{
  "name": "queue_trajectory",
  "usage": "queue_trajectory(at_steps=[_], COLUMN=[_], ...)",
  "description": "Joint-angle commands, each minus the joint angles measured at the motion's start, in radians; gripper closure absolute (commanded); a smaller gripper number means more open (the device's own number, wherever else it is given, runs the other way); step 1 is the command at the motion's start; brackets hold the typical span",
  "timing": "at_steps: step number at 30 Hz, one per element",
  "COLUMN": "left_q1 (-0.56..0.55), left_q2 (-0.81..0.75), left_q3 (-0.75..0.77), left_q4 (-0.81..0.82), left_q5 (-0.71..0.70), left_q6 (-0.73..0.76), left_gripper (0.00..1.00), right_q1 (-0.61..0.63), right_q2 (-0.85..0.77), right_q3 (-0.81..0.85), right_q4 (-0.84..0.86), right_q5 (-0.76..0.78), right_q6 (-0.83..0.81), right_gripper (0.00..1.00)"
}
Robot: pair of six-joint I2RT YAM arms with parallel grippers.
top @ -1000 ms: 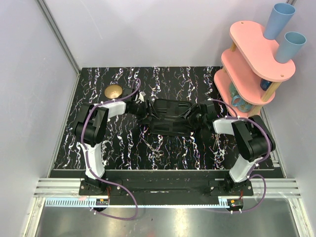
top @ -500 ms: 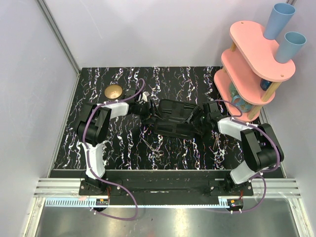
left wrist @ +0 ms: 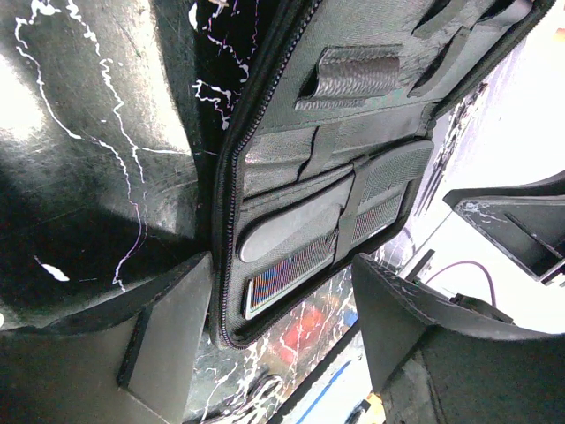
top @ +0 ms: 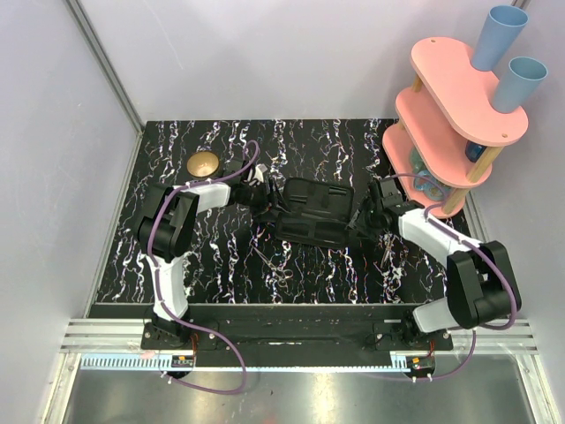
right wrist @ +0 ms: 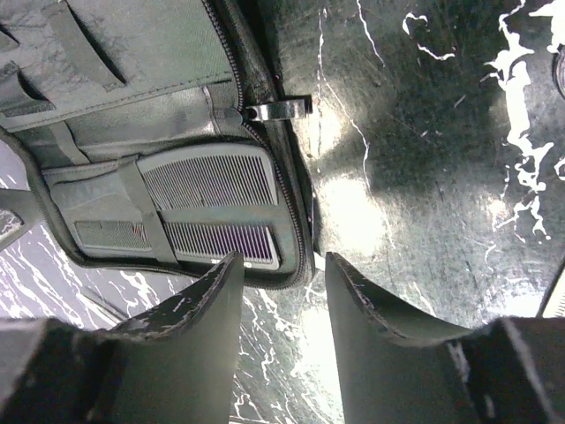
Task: Sort the hair-cutting tools
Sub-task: Place the comb in the hairdressing tool bag.
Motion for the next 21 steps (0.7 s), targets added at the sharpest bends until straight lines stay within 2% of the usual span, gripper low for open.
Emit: queue_trajectory(at_steps=[1,8,21], left_q1=[-0.018,-0.018,-0.018], left_q2=[0.062,0.068,0.071], left_q3=[-0.054,-0.055,-0.052], left_q4=[-0.107,-0.106,-0.106], left_q5=[-0.2,-0.203,-0.198], left_q6=[0.055,0.057,0.061], left_gripper=[0.3,0.3,0.31], right_q1=[-0.004,-0.004,-0.004], right_q2=[0.078,0.169,0.258], right_q3=[0.069,0.121,0.167], right_q4=[-0.001,0.098,0.125], right_q5=[0.032,0.05,0.034], right_q6=[-0.033,-0.053,-0.113], right_gripper=[0.52,0.72,0.78])
